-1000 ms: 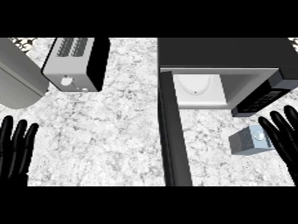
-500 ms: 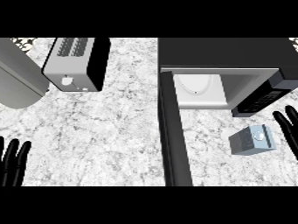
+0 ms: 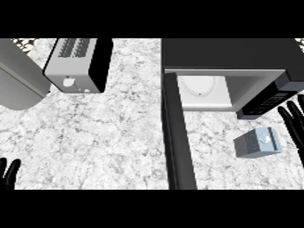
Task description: Pick up the milk, place it into the microwave and close the microwave
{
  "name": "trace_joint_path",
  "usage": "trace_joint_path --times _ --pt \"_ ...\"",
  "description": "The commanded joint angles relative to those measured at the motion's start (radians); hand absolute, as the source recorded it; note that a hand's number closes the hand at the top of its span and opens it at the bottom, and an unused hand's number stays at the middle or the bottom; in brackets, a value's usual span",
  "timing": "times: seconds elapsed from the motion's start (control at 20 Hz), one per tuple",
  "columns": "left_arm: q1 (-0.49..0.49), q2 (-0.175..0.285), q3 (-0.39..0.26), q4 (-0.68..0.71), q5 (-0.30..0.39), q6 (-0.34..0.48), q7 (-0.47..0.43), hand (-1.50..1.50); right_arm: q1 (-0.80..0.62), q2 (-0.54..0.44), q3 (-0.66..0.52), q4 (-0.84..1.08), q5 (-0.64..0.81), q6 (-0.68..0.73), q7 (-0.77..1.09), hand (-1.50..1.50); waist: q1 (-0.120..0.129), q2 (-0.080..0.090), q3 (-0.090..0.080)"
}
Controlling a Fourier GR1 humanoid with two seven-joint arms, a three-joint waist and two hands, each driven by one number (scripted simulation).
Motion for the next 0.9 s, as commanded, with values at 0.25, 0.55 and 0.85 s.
trace_joint_path --times 0.25,0.55,0.85 --pt "0.025 -0.011 -0.025 0.059 -0.024 -0.022 -0.087 -1.50 -0.003 0.025 -0.043 0.256 0.110 0.037 -0.180 -1.50 0.000 0.001 0.000" --pt "0.089 -0.013 -0.057 -0.001 -0.044 -0.024 -0.089 -1.50 -0.072 -0.005 -0.105 0.468 0.163 0.054 -0.320 -1.50 0.004 0.001 0.001" --pt "0.111 -0.005 -0.038 0.012 -0.014 -0.038 -0.112 -1.50 -0.042 -0.091 -0.181 0.637 0.148 0.184 -0.470 -1.50 0.001 0.001 0.000"
